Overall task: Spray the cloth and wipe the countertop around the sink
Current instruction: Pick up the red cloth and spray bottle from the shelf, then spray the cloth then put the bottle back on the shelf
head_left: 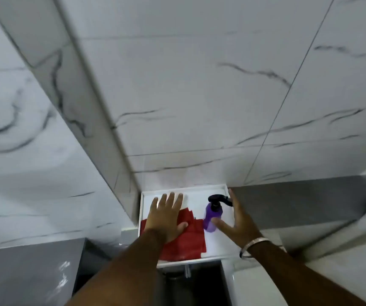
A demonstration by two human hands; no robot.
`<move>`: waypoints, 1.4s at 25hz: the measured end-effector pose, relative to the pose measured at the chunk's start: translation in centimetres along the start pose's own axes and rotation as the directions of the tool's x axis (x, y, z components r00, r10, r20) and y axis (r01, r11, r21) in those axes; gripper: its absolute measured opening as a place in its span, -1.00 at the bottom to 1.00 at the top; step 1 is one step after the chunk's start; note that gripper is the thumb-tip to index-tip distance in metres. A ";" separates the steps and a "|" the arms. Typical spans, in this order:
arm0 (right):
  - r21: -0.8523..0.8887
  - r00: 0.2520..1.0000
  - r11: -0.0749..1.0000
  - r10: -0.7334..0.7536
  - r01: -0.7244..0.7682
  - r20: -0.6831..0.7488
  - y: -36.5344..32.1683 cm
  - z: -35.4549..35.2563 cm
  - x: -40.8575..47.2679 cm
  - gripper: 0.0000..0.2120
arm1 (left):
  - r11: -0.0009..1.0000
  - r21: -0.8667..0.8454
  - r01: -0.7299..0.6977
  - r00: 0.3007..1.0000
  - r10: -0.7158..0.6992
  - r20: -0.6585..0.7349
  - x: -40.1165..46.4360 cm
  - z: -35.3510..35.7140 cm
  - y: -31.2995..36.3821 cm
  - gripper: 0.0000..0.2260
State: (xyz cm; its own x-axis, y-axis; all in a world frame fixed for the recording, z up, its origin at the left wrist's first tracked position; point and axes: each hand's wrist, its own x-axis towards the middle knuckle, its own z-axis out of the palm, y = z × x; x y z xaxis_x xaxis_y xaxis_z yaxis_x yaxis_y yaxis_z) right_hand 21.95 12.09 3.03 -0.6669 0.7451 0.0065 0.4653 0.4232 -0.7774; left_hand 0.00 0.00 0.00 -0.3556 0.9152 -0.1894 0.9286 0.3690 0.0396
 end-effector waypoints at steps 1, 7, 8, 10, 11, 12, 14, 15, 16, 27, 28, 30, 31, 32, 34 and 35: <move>0.142 0.997 0.986 0.082 -0.083 0.012 0.4 1.1 -0.2 0.01 | 0.999 -0.034 0.026 0.997 -0.023 0.077 0.2 1.1 0.0 -0.16; 0.499 0.891 0.847 0.358 -0.184 -0.279 1.1 8.7 0.9 0.05 | 0.994 -0.099 -0.045 0.957 0.072 0.280 1.5 6.3 -0.6 0.00; 0.485 0.866 0.859 0.362 -0.165 -0.346 0.8 9.1 1.4 -0.01 | 0.996 -0.069 -0.052 0.963 0.069 0.260 1.6 6.3 -0.8 0.04; 0.466 0.836 0.874 0.355 -0.138 -0.418 0.6 9.7 1.9 -0.08 | 0.997 -0.068 -0.023 0.974 0.038 0.225 2.0 6.1 -0.8 0.08; 0.469 0.836 0.873 0.354 -0.134 -0.420 0.5 9.6 2.2 -0.06 | 0.997 -0.077 -0.008 0.974 0.025 0.226 2.4 5.9 -0.7 0.03; 0.466 0.838 0.875 0.351 -0.135 -0.417 0.2 9.2 2.5 -0.01 | 0.994 -0.108 0.001 0.971 0.024 0.238 2.8 5.5 -0.6 -0.08; 0.460 0.858 0.883 0.308 -0.097 -0.411 0.2 7.9 3.1 0.07 | 0.975 -0.221 0.034 0.959 0.030 0.280 3.5 4.7 -0.6 -0.34; 0.458 0.872 0.887 0.274 -0.066 -0.405 0.2 6.9 3.3 0.09 | 0.958 -0.281 0.052 0.950 0.040 0.311 3.5 4.2 -0.7 -0.46; 0.456 0.888 0.889 0.242 -0.042 -0.390 0.0 5.9 3.6 0.11 | 0.938 -0.337 0.075 0.941 0.046 0.336 3.4 3.6 -0.9 -0.56; 0.534 0.993 0.845 -0.071 0.012 0.090 -8.3 -2.0 6.2 -0.31 | -0.148 -0.972 0.185 0.893 -0.388 0.229 1.2 -8.8 -3.4 -0.92; 0.570 0.981 0.821 -0.093 -0.023 0.172 -9.3 -2.1 6.3 -0.39 | -0.172 -0.975 0.143 0.890 -0.408 0.202 1.5 -10.5 -3.6 -0.91; 0.618 0.943 0.784 -0.167 -0.048 0.286 -11.5 -2.4 6.3 -0.67 | -0.212 -0.976 0.052 0.899 -0.415 0.138 1.6 -13.9 -3.9 -0.87; 0.632 0.932 0.773 -0.194 -0.047 0.306 -12.4 -2.7 6.3 -0.75 | -0.222 -0.975 0.014 0.903 -0.415 0.107 1.4 -15.5 -4.1 -0.84; 0.644 0.927 0.764 -0.206 -0.046 0.312 -13.2 -3.1 6.4 -0.77 | -0.228 -0.973 -0.023 0.906 -0.416 0.076 1.2 -17.0 -4.4 -0.83; 0.658 0.920 0.751 -0.216 -0.057 0.326 -14.3 -3.7 6.6 -0.71 | -0.228 -0.971 -0.075 0.913 -0.406 0.025 0.8 -19.5 -4.8 -0.84; 0.659 0.911 0.750 -0.234 -0.052 0.338 -14.7 -3.9 6.5 -0.69 | -0.220 -0.971 -0.095 0.916 -0.402 0.002 0.6 -20.5 -4.9 -0.84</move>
State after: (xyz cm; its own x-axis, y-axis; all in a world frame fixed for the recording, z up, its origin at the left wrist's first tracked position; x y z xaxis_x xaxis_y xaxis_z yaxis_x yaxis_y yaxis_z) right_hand 13.07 12.79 16.95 -0.9138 0.4055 -0.0246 -0.0003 -0.0612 -0.9981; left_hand -6.95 2.01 19.85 -0.6988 0.6892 -0.1914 -0.2741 -0.0108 0.9616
